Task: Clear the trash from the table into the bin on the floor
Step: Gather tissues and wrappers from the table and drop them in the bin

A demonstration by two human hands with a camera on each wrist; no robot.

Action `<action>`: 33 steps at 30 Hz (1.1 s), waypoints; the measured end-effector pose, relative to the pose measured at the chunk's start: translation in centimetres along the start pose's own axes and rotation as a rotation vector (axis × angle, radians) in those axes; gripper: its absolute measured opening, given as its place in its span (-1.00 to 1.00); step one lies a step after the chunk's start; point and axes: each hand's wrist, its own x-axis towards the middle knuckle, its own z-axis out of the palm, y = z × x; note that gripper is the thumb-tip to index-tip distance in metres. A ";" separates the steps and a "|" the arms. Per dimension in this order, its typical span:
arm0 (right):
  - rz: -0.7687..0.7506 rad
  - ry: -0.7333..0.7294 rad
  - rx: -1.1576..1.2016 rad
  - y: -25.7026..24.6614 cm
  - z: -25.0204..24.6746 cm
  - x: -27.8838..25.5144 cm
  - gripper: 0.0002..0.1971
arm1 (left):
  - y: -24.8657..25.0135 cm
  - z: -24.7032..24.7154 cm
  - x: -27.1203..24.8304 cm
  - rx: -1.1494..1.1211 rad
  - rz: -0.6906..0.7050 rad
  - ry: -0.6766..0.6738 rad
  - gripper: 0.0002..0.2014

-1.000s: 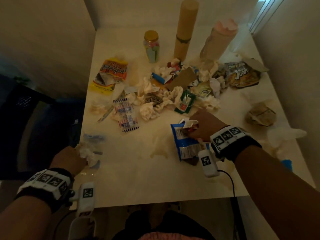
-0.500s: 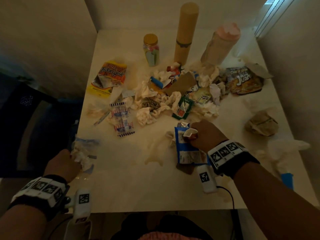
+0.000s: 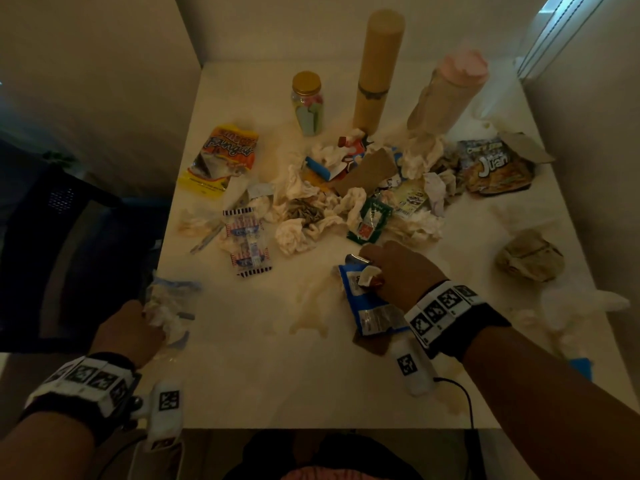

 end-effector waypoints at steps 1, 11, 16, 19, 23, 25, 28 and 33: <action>-0.005 0.013 -0.001 -0.1 0.0 -0.2 -0.57 | 0.0 0.0 0.0 -0.001 0.005 0.000 -0.72; 0.035 0.137 0.082 0.4 -0.3 -2.5 -0.63 | -0.8 -0.1 -0.4 -0.027 0.028 -0.014 -0.79; 0.007 0.127 0.092 0.4 -0.8 -3.0 -0.63 | -1.0 0.0 -0.7 -0.046 0.030 -0.006 -0.80; -0.015 0.040 0.061 0.4 -1.4 -3.1 -0.65 | -1.1 -0.3 -0.7 -0.025 0.055 -0.029 -0.81; -0.023 0.003 0.088 0.2 -2.9 -4.2 -0.66 | -1.6 -1.6 0.0 0.005 0.091 -0.073 -0.74; -0.029 0.019 0.140 0.6 -3.4 -5.2 -0.68 | -0.2 -2.6 -1.2 -0.016 0.220 -0.069 -0.80; -0.024 0.011 0.230 1.4 -4.3 -7.7 -0.70 | 4.3 -4.3 -5.0 -0.083 0.529 -0.171 -0.71; -0.021 -0.001 0.314 2.8 -4.7 -11.6 -0.70 | 15.3 -2.6 -8.0 -0.084 0.844 -0.244 -0.65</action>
